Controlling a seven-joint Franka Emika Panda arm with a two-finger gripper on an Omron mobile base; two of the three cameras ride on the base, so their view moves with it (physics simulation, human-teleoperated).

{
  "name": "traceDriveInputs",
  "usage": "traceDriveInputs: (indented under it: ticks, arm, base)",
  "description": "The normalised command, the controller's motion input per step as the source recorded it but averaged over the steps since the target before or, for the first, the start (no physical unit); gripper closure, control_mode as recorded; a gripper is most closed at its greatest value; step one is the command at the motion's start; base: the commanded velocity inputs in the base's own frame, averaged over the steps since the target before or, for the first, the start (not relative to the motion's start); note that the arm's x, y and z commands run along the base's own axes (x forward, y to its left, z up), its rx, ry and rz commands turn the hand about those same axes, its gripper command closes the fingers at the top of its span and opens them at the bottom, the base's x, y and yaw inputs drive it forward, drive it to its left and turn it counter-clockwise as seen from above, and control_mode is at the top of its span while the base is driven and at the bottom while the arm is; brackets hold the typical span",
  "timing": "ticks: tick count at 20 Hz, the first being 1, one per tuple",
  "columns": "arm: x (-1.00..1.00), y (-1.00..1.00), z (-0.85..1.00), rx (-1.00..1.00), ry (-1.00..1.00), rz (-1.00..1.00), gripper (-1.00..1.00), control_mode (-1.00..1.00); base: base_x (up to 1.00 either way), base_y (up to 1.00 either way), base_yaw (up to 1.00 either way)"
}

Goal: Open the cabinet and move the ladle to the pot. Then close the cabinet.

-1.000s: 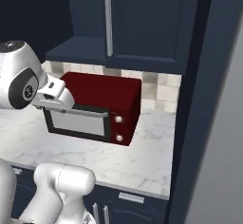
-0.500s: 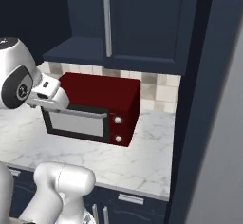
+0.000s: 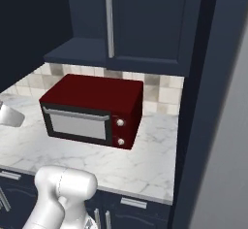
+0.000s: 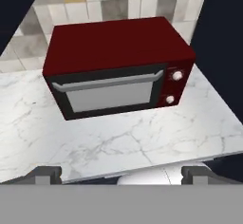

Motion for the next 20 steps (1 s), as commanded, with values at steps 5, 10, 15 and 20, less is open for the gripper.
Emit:
traceDriveInputs:
  ticks: [5, 10, 15, 20]
  arm:
    - [-0.53, 0.68, 0.09, -0.14, -0.23, -0.13, -1.0, -1.0]
    - [0.15, 0.86, 0.11, -0.11, -0.23, -0.07, -1.0, -1.0]
    - [0.13, 0.72, 0.19, -0.1, -0.22, -0.09, -1.0, -1.0]
    - [0.48, 0.45, 0.23, -0.06, -0.13, -0.15, -1.0, -1.0]
  base:
    - [0.0, 0.0, 0.0]
    - [0.0, 0.0, 0.0]
    - [0.0, 0.0, 0.0]
    - [0.0, 0.0, 0.0]
